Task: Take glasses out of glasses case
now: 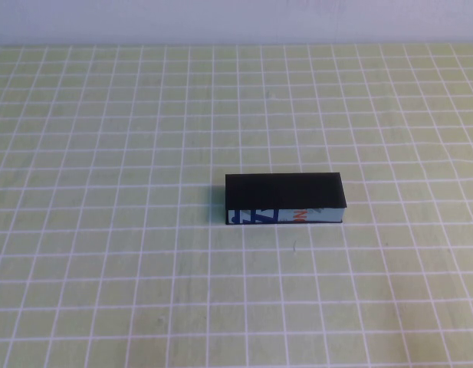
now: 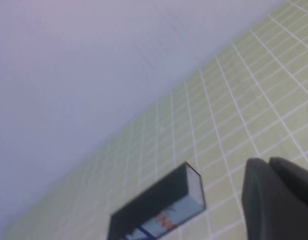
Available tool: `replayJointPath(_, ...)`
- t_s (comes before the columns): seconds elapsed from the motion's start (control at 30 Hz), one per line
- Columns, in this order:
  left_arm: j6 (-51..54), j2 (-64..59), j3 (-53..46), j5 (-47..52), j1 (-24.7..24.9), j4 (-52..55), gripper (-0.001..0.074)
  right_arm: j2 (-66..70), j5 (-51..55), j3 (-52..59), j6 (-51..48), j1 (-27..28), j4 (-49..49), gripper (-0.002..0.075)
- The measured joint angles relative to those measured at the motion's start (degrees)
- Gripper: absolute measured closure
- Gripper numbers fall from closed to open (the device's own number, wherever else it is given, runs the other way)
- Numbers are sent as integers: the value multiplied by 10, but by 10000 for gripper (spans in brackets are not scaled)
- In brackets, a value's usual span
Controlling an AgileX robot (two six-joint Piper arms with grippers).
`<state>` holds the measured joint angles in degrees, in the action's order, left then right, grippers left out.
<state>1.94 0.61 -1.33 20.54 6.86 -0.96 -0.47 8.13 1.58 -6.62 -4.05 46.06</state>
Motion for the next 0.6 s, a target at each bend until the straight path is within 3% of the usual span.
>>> replayJointPath(0.27,0,0,0,0,0,0,739,0,-51,0,0,0,77,743)
replayJointPath(0.6,0,0,0,0,0,0,739,0,-54,0,0,0,27,743)
